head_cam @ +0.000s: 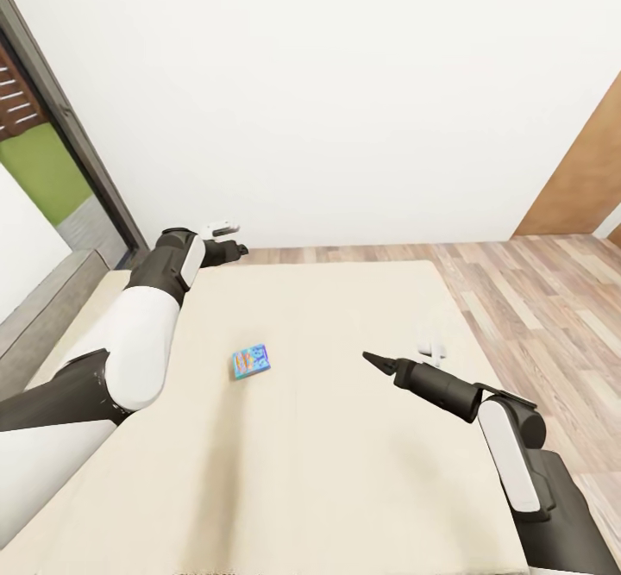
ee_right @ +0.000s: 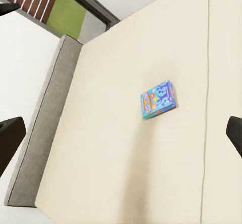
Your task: Put all the toys in the child's room - the three board games (two on the bed and one on the table), the two jigsaw puzzles on the table, and the tennis ball on the table - inside the toy box on the table in the child's room.
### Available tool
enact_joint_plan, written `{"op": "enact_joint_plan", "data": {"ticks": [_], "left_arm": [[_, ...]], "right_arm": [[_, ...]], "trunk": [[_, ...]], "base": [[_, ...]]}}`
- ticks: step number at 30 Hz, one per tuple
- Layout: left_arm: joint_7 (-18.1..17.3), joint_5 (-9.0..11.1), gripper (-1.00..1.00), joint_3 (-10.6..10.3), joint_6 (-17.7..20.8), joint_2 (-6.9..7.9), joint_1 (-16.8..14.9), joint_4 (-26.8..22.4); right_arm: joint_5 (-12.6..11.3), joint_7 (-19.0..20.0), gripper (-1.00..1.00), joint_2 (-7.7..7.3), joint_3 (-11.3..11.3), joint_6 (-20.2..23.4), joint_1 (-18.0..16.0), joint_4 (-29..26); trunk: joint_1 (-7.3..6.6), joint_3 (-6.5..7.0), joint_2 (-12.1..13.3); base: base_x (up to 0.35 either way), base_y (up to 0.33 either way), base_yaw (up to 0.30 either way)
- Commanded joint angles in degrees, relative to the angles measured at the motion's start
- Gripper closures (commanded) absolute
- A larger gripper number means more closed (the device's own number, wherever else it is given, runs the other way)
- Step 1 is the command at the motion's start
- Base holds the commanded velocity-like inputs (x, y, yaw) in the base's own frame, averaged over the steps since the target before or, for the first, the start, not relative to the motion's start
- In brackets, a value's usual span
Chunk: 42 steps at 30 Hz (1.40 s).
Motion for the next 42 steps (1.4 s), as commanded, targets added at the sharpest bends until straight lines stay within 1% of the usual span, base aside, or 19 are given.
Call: {"op": "enact_joint_plan", "data": {"ticks": [1, 21, 42], "left_arm": [[-0.33, -0.56, -1.00, 0.46, 0.23, -0.10, -0.07, -0.08], [-0.32, -0.57, -1.00, 0.47, 0.42, -0.09, -0.07, -0.49], [-0.42, -0.56, -1.00, 0.54, 0.51, 0.57, -0.07, -0.52]], "right_arm": [[0.09, 0.27, -1.00, 0.00, -0.09, 0.32, -0.05, -0.02], [-0.06, 0.28, -1.00, -0.07, -0.21, 0.48, -0.05, -0.08], [0.09, 0.28, -1.00, -0.04, -0.21, 0.42, -0.05, -0.08]], "trunk": [[0.03, -0.20, -0.11], [0.03, -2.08, -0.11], [0.03, -4.05, -0.11]], "base": [[0.000, 0.000, 0.000], [0.000, 0.000, 0.000], [0.000, 0.000, 0.000]]}}
